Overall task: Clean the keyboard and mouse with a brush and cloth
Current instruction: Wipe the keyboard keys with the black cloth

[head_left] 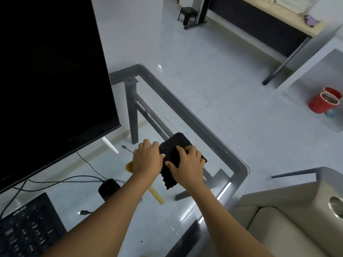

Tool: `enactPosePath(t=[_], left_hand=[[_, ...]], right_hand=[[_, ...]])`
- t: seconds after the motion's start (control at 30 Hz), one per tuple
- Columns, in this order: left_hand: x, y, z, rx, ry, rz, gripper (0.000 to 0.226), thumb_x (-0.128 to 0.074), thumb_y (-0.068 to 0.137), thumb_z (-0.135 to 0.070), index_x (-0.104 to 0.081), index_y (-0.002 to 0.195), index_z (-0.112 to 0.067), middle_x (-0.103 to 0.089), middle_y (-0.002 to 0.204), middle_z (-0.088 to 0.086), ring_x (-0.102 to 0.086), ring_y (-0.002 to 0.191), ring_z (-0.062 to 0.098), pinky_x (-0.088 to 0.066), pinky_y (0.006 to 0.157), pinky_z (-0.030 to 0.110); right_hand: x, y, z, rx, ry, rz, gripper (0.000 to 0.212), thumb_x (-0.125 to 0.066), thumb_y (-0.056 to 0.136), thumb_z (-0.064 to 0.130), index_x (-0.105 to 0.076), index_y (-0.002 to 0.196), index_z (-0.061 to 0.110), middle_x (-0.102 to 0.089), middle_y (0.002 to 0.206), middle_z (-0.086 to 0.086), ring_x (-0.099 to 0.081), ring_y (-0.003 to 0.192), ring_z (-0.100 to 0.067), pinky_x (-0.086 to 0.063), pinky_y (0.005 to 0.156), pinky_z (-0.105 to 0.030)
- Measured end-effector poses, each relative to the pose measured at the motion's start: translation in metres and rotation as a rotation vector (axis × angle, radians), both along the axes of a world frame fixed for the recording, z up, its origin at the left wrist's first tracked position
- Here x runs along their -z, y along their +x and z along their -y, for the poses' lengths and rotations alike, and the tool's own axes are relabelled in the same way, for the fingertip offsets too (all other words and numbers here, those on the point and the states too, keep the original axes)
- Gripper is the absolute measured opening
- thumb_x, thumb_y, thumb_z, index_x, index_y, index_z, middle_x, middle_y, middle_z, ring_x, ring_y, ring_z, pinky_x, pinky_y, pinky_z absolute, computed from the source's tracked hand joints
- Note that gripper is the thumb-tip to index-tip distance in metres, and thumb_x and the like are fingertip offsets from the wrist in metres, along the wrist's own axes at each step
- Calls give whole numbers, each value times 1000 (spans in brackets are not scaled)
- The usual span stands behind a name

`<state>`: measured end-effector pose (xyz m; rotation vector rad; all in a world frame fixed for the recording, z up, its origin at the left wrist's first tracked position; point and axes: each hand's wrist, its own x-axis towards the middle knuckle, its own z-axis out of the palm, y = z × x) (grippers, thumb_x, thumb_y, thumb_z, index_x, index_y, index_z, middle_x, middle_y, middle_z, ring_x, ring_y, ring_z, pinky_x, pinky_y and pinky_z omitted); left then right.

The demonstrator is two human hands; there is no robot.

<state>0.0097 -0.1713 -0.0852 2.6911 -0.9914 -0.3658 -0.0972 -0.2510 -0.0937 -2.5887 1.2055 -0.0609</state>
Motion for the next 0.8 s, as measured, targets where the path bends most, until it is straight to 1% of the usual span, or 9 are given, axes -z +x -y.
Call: enactPosePath(t=[0.1,0.2,0.33,0.37,0.43,0.5,0.6,0.67,0.8], left_hand=[[-1,-4,2,20,-74,-22,25,-50,97,-35,-56,112,-17,-56,112,2,-49,104,19,-40,88,32],[-16,-7,-3,-12,-140,-174,16,-50,97,-33,-53,102,-18,-61,99,0,-54,98,23,-41,82,33],[-44,-4,-23,-19,-240,-330,10,-51,95,-35,-51,94,-25,-62,90,-4,-58,93,24,-45,78,36],[-53,0,-32,-15,-279,-367,9,-53,94,-36,-54,95,-27,-65,92,-3,-59,93,23,-48,81,38],[-72,7,-60,-32,-348,-408,10,-56,92,-36,-59,95,-28,-67,93,-4,-60,92,20,-49,83,36],[-89,16,-88,-83,-411,-412,11,-59,89,-40,-61,91,-30,-67,89,-9,-61,90,16,-50,78,32],[-111,27,-147,-212,-513,-354,14,-60,88,-45,-62,88,-31,-65,85,-13,-61,84,9,-49,73,26],[-121,33,-199,-343,-604,-285,16,-59,89,-44,-63,89,-30,-66,87,-13,-61,84,4,-49,74,25],[-110,40,-331,-616,-720,-112,19,-57,92,-39,-65,100,-24,-65,97,-11,-59,90,2,-49,81,26]], right_hand=[[11,-2,-5,17,-50,71,50,-67,84,47,-61,126,20,-53,119,-8,-51,109,-29,-39,92,-45],[10,-3,-4,30,-6,153,37,-67,86,36,-65,120,20,-54,116,-7,-52,108,-28,-37,93,-42],[-9,-4,-18,-78,201,313,50,-58,88,33,-49,137,33,-43,141,6,-39,129,-14,-26,108,-41],[-17,-3,-25,-128,236,357,50,-54,88,34,-47,138,36,-45,140,11,-40,129,-10,-28,109,-41],[-35,2,-44,-202,297,469,37,-55,91,27,-55,126,38,-58,124,17,-51,117,-4,-41,103,-38],[-52,11,-68,-246,363,569,31,-58,94,14,-61,111,39,-65,103,22,-59,100,0,-50,88,-24],[-74,34,-120,-316,445,615,23,-55,96,13,-65,111,27,-68,97,18,-63,93,1,-49,77,-13],[-77,51,-160,-406,431,622,22,-54,97,15,-63,115,24,-67,100,15,-62,93,1,-48,77,-12],[-76,80,-250,-593,361,599,33,-52,99,21,-56,132,20,-63,120,5,-57,108,-3,-42,95,-13]])
